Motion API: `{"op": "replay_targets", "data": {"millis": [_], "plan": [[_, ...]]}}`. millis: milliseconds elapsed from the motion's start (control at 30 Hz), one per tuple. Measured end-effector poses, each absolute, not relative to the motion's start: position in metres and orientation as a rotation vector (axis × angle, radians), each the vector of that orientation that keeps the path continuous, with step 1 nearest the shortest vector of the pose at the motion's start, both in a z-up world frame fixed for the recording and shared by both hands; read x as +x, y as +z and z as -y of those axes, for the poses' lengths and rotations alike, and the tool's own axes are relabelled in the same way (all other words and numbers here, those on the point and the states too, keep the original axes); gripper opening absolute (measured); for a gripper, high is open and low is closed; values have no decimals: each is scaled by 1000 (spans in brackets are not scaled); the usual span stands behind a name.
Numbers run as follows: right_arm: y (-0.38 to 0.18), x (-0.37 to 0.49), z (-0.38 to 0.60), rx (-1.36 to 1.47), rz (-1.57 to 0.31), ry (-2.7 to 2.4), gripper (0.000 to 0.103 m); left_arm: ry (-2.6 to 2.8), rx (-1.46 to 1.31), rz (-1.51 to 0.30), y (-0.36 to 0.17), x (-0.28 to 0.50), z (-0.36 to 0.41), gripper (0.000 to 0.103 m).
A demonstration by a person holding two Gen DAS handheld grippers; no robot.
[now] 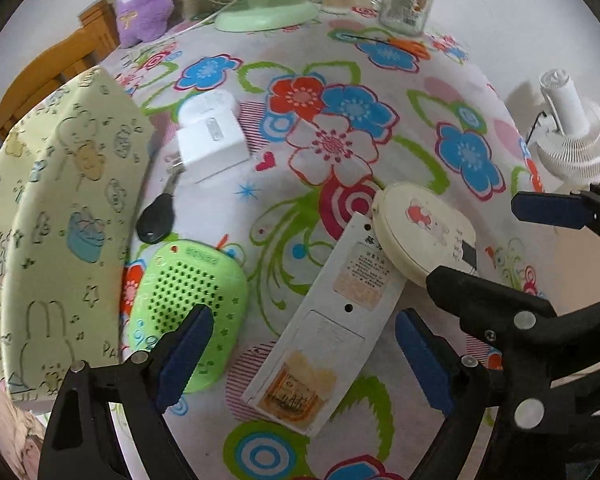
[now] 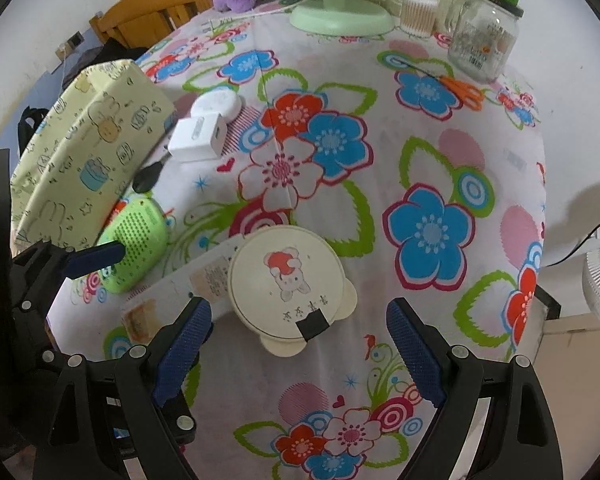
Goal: Organize rigid objects
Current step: 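Grasp the white rectangular package with the left tool while the right tool grasps the bunny-lid container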
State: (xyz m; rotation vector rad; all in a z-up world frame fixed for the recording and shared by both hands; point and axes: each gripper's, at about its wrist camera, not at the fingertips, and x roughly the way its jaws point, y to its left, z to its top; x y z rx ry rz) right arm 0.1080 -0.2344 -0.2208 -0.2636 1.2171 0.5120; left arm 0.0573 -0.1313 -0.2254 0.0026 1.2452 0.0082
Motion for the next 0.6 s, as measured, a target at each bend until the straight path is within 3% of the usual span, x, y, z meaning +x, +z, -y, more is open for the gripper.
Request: {"op": "replay_targets", "data": {"millis": [167, 367, 433, 600], "plan": [[-233, 108, 239, -262, -1241, 503, 91, -9, 55, -1246, -235, 59, 141, 90], [-241, 110, 243, -245, -1259, 498, 91, -25, 148, -1204, -237, 61, 150, 81], [-243, 111, 244, -237, -1264, 496, 91, -49, 138, -1202, -236, 63, 152, 71], [-247, 112, 249, -204, -1269, 486, 91, -69, 106, -1214, -237, 68, 153, 65]]}}
